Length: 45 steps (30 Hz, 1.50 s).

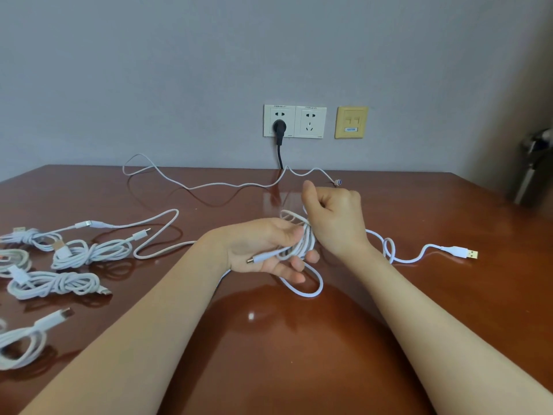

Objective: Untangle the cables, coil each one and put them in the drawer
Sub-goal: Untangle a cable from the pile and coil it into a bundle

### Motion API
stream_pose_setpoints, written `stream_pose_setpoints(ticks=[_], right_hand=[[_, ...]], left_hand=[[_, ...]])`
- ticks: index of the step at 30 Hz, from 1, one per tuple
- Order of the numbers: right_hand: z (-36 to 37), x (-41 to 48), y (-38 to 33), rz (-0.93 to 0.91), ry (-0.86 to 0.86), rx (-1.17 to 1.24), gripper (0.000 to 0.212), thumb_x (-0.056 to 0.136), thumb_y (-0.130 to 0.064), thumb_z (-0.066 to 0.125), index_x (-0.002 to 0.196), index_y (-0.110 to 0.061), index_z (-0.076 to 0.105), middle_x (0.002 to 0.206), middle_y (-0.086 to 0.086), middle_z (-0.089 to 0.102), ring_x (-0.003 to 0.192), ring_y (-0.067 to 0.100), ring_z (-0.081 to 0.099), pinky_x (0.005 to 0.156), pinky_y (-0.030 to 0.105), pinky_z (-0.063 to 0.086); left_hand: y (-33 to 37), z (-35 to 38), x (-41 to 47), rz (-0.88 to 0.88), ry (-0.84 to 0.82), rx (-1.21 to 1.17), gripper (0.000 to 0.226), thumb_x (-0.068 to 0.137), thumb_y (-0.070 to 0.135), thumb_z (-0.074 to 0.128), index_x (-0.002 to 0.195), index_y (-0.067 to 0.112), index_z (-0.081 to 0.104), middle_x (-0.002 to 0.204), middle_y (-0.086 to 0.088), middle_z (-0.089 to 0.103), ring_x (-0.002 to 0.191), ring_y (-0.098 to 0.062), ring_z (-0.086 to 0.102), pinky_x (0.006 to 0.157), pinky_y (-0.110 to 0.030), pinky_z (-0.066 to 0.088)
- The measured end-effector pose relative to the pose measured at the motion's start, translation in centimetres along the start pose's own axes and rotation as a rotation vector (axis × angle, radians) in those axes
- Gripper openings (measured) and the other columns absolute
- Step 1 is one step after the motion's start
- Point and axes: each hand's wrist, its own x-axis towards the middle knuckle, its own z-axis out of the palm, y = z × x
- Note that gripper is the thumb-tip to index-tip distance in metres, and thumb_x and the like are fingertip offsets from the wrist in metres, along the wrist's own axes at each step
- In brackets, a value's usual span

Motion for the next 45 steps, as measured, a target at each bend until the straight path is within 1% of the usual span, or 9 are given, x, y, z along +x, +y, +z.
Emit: stream_pose_setpoints(ticks=[5, 13, 18, 24, 29, 32, 37, 42, 45], right_hand=[[-0.3, 0.1, 0.1, 0.079, 0.043, -0.109, 0.059, 0.094, -0.022, 0.047, 0.043, -0.015, 0.019, 0.035, 0.004, 0.022, 0.042, 0.019, 0.023, 0.053, 0.032, 0.018], [-0.9, 0.4, -0.2, 0.065, 0.156, -0.141, 0.058, 0.092, -0.024, 0.043, 0.041, -0.023, 0.015, 0.035, -0.003, 0.016, 0.044, 0.021, 0.02, 0.045, 0.025, 0.017], [-1.3, 0.6, 0.0, 0.082, 0.129, -0.149, 0.055, 0.092, -0.042, 0.023, 0.042, -0.02, 0.029, 0.044, 0.003, 0.04, 0.055, 0.032, 0.04, 0.055, 0.031, 0.019], [-1.5, 0.9, 0.4, 0.062, 0.149, -0.244, 0.089, 0.078, -0.059, -0.002, 0.064, 0.0, 0.062, 0.067, 0.019, 0.065, 0.074, 0.041, 0.058, 0.067, 0.036, 0.035], [-1.9, 1.2, 0.2, 0.203, 0.047, 0.15, 0.064, 0.098, -0.04, 0.031, 0.04, -0.023, 0.051, 0.041, -0.007, 0.051, 0.056, 0.017, 0.051, 0.064, 0.031, 0.037], [-2.1, 1.7, 0.3, 0.366, -0.126, 0.527, 0.048, 0.097, -0.029, 0.039, 0.054, -0.019, 0.058, 0.049, -0.009, 0.056, 0.047, 0.007, 0.05, 0.053, 0.022, 0.039], [-3.0, 1.7, 0.7, 0.455, -0.531, 1.095, 0.056, 0.084, -0.044, 0.031, 0.09, -0.006, 0.072, 0.105, 0.015, 0.069, 0.103, 0.026, 0.064, 0.092, 0.035, 0.048], [-2.3, 1.4, 0.1, 0.566, -0.497, 0.865, 0.078, 0.098, -0.049, 0.012, 0.047, -0.013, 0.058, 0.04, -0.004, 0.053, 0.041, 0.005, 0.052, 0.048, 0.018, 0.042], [-1.8, 1.6, 0.0, 0.505, -0.381, 0.599, 0.063, 0.1, -0.043, 0.016, 0.054, -0.016, 0.049, 0.036, -0.01, 0.046, 0.036, -0.001, 0.045, 0.047, 0.012, 0.04]], left_hand=[[3.3, 2.7, -2.7, 0.059, 0.068, 0.053, 0.015, 0.102, 0.014, 0.033, 0.102, 0.012, 0.048, 0.075, 0.002, 0.046, 0.051, -0.003, 0.039, 0.044, -0.012, 0.033], [4.5, 4.3, -4.5, 0.15, 0.106, 0.002, 0.026, 0.103, 0.024, 0.027, 0.096, 0.01, 0.048, 0.075, -0.002, 0.043, 0.047, -0.006, 0.031, 0.038, -0.012, 0.027], [4.6, 4.8, -4.4, 0.196, 0.146, -0.09, 0.037, 0.096, 0.045, 0.034, 0.093, 0.013, 0.052, 0.07, -0.002, 0.044, 0.038, -0.001, 0.032, 0.036, -0.012, 0.026], [4.7, 5.2, -4.8, 0.201, 0.173, -0.151, 0.038, 0.096, 0.047, 0.031, 0.085, 0.018, 0.052, 0.066, -0.001, 0.044, 0.04, -0.003, 0.028, 0.036, -0.012, 0.023], [4.5, 5.0, -4.4, 0.184, 0.151, -0.192, 0.036, 0.098, 0.044, 0.032, 0.103, 0.016, 0.054, 0.065, 0.0, 0.044, 0.037, -0.002, 0.028, 0.034, -0.012, 0.022], [4.4, 4.3, -4.4, 0.185, 0.101, -0.233, 0.038, 0.098, 0.043, 0.033, 0.1, 0.013, 0.056, 0.062, 0.002, 0.044, 0.038, -0.002, 0.026, 0.035, -0.013, 0.02], [4.5, 3.6, -4.8, 0.213, 0.046, -0.207, 0.045, 0.098, 0.043, 0.031, 0.095, 0.01, 0.061, 0.059, 0.004, 0.042, 0.04, -0.003, 0.025, 0.037, -0.014, 0.019], [4.9, 3.1, -5.0, 0.281, 0.055, -0.246, 0.043, 0.098, 0.041, 0.031, 0.094, 0.011, 0.061, 0.055, 0.006, 0.043, 0.039, -0.003, 0.025, 0.036, -0.014, 0.019], [4.9, 2.2, -5.1, 0.273, 0.125, -0.27, 0.045, 0.098, 0.041, 0.031, 0.091, 0.009, 0.063, 0.052, 0.008, 0.043, 0.039, -0.003, 0.024, 0.036, -0.014, 0.018]])
